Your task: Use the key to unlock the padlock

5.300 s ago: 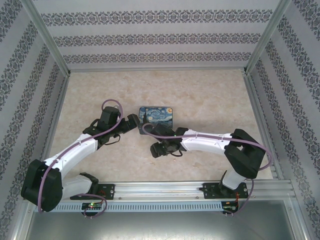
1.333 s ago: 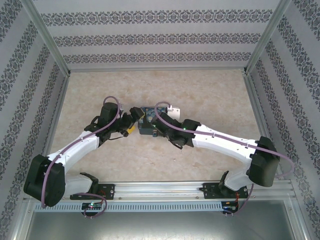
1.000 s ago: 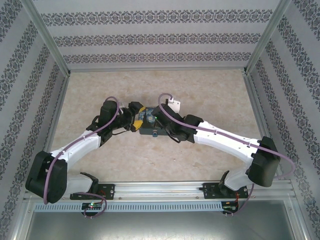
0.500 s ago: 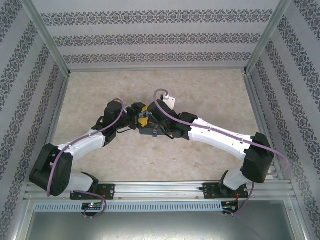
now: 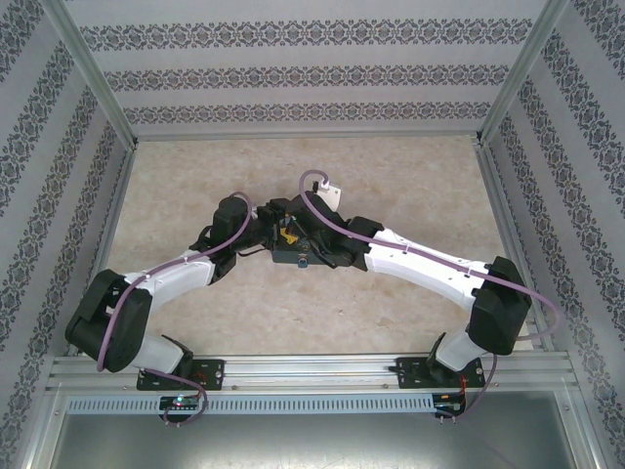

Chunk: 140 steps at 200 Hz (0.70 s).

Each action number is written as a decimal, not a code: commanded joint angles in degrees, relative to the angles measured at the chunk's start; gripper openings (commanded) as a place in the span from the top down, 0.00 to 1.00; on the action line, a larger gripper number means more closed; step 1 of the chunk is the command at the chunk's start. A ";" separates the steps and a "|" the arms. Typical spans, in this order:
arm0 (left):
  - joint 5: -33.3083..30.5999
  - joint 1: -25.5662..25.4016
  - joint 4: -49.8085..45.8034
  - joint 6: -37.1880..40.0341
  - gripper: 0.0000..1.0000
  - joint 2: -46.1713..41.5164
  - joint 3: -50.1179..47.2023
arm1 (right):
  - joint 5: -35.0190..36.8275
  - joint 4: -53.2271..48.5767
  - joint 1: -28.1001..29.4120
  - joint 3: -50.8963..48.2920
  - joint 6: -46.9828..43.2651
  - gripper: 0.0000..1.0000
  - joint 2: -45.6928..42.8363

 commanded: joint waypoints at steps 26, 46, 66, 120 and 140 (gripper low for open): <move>-1.25 -1.11 4.24 -2.39 0.45 0.39 1.98 | 0.57 0.95 -0.32 0.94 1.05 1.00 0.77; -1.38 -1.13 4.29 -2.46 0.45 0.42 1.71 | 0.79 1.00 -0.47 0.50 1.19 1.00 0.44; -1.52 -1.30 4.41 -2.48 0.44 0.45 1.47 | 0.92 0.97 -0.67 0.15 1.26 1.00 0.02; -1.29 -2.15 4.18 -2.11 0.21 1.09 1.52 | 0.67 1.43 -1.50 0.31 1.11 1.00 -0.28; -1.46 -2.35 4.85 -2.37 0.19 1.45 1.43 | 0.36 1.43 -1.62 0.49 0.89 1.00 -0.14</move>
